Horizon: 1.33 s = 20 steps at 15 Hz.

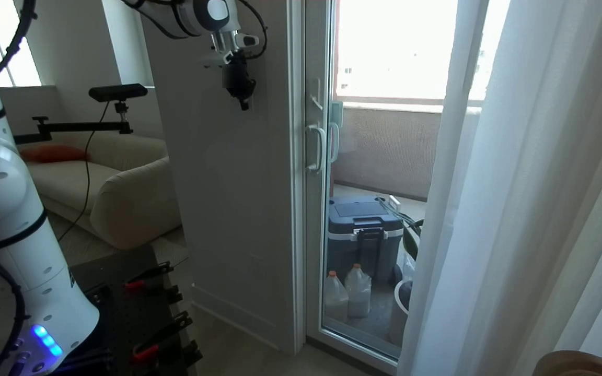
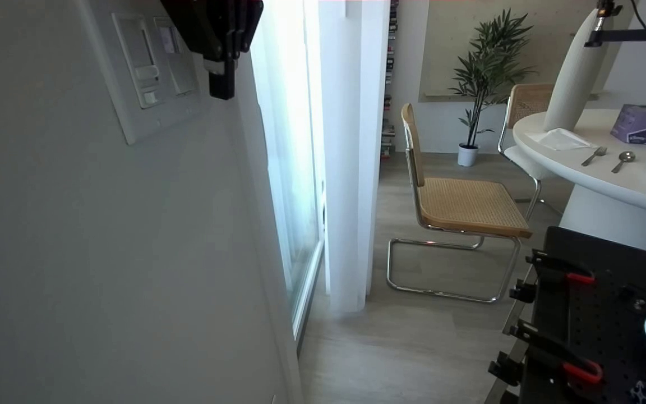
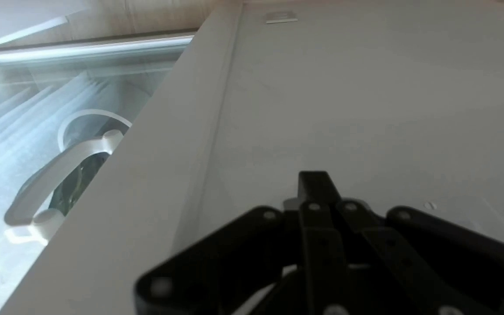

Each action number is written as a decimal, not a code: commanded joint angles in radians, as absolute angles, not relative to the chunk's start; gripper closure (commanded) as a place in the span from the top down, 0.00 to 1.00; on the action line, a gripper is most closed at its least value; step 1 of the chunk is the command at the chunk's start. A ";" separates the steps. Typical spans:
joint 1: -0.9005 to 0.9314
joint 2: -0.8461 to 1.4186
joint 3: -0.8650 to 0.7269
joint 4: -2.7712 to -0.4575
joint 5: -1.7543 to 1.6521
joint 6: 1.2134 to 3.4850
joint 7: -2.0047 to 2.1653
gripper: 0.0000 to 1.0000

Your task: Turn on the light

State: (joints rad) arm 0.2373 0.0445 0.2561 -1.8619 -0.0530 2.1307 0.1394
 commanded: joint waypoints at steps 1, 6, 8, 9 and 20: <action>0.239 0.083 0.246 -1.767 -0.050 2.061 0.125 0.00; 0.234 0.052 0.242 -1.782 -0.021 2.047 0.094 0.00; 0.232 0.046 0.241 -1.791 -0.005 2.056 0.075 0.00; 0.231 0.045 0.241 -1.796 0.010 2.067 0.061 0.00; 0.238 0.000 0.245 -1.952 0.076 2.369 0.005 0.00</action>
